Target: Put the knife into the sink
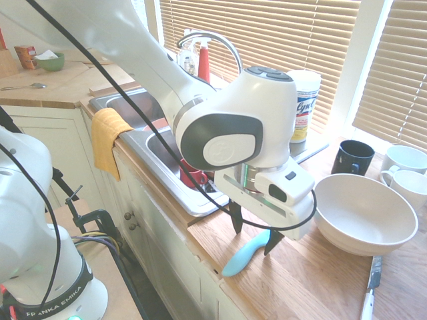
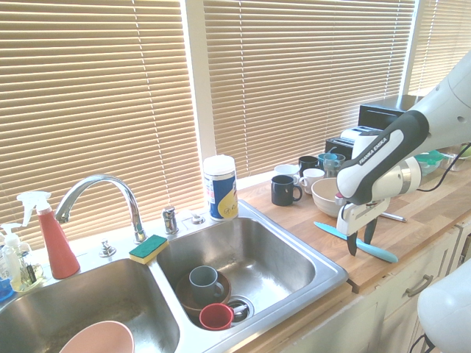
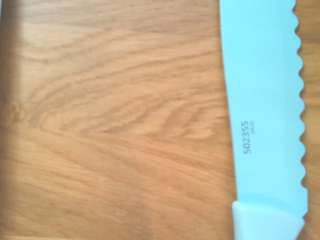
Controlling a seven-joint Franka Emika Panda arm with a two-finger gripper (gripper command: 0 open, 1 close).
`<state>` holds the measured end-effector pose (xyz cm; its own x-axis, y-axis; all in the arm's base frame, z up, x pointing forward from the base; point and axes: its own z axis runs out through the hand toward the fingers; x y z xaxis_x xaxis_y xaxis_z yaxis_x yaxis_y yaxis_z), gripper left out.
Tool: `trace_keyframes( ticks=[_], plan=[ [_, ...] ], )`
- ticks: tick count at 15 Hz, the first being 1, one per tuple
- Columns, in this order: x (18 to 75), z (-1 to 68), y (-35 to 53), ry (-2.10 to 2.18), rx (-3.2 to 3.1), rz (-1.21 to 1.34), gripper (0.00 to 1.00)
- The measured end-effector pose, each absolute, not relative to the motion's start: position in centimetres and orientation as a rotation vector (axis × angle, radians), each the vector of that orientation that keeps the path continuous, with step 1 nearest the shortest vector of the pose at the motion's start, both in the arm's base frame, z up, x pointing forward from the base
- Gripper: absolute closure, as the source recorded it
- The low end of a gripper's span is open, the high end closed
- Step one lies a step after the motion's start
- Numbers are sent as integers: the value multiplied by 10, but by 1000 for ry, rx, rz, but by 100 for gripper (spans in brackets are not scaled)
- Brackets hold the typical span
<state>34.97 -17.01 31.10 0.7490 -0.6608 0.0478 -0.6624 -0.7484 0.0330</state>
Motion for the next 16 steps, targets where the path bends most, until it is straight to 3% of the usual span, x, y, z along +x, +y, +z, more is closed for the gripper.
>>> trace_keyframes(
  ticks=[16],
  plan=[
    [352, 312, -168, -1114, 2899, 57, 100]
  ],
)
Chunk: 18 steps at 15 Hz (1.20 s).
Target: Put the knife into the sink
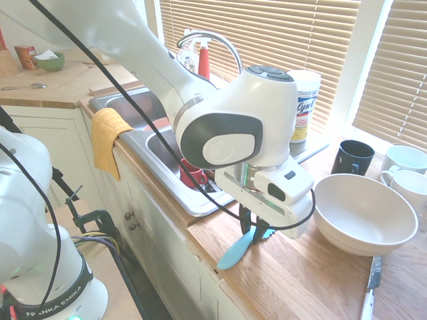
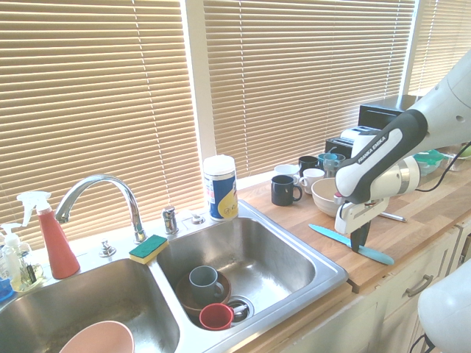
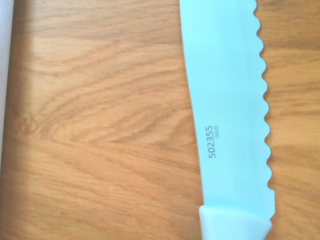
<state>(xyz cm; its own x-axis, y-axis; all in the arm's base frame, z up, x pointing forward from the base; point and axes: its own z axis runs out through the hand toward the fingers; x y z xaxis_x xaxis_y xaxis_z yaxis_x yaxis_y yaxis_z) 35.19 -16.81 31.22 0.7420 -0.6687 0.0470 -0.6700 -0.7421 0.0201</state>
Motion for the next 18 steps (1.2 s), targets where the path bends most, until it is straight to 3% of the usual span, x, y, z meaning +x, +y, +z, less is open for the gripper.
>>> trace_keyframes(
  ticks=[4, 8, 18],
  plan=[
    [362, 324, -169, -1159, 2912, 86, 100],
    [385, 382, -161, -1140, 2960, 165, 100],
    [424, 435, -54, -987, 3043, 262, 100]
  ],
)
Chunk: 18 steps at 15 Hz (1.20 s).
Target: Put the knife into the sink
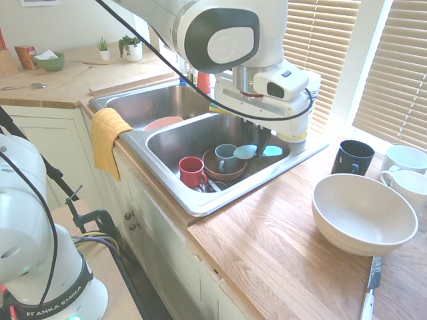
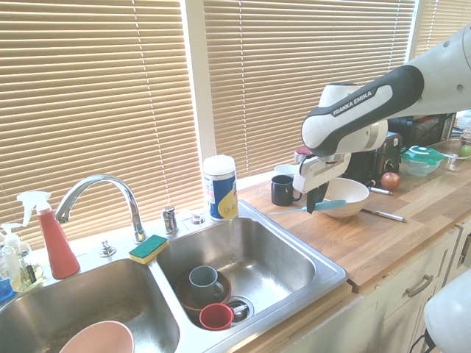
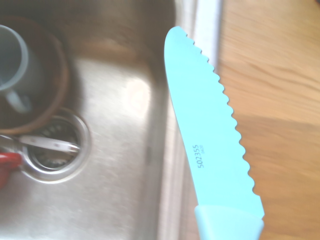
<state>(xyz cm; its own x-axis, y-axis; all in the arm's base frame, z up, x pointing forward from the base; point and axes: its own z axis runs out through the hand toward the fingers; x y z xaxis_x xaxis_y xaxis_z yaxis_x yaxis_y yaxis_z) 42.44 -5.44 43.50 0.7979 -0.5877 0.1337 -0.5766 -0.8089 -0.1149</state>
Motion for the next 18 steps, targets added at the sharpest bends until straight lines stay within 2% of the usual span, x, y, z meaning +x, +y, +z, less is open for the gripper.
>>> trace_keyframes(
  ticks=[3, 6, 11, 18],
  plan=[
    [441, 420, 7, 947, -2916, -301, 100],
    [465, 366, 59, 1000, -2920, -337, 100],
    [504, 281, 86, 1117, -2922, -279, 100],
    [501, 200, 113, 1223, -2900, -192, 100]
  ],
)
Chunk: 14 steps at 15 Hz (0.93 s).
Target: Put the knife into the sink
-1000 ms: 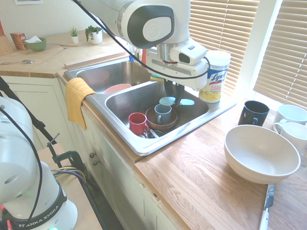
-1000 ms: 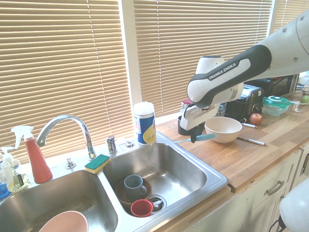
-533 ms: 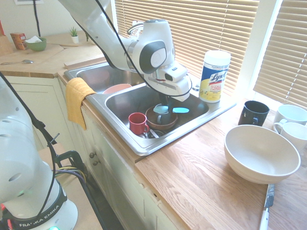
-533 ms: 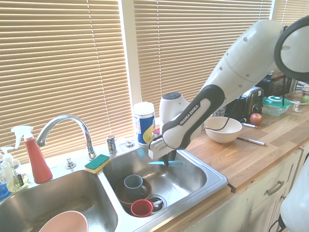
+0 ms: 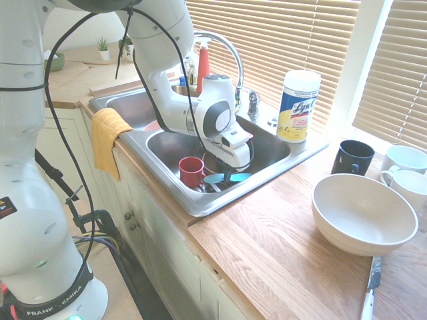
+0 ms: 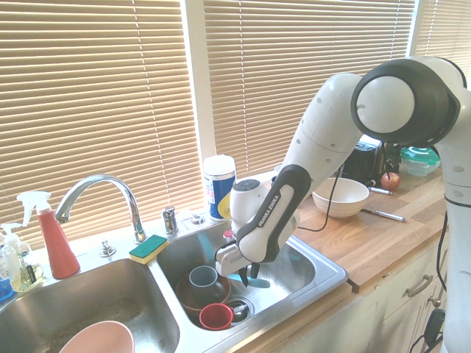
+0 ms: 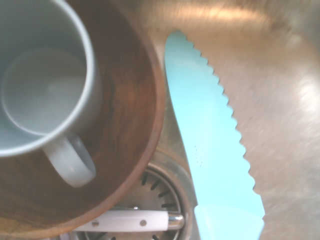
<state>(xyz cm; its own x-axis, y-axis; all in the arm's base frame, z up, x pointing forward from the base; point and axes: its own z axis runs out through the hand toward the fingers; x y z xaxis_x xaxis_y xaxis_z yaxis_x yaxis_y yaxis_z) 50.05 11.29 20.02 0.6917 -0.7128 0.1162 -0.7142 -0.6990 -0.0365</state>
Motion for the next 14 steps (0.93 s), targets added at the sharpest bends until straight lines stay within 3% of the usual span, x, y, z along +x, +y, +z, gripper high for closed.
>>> trace_keyframes(
  ticks=[2, 3, 14],
  plan=[
    [496, 180, 115, -1238, 2869, 168, 100],
    [494, 171, 116, -1252, 2868, 156, 0],
    [483, 133, 119, -1361, 2837, 65, 0]
  ],
)
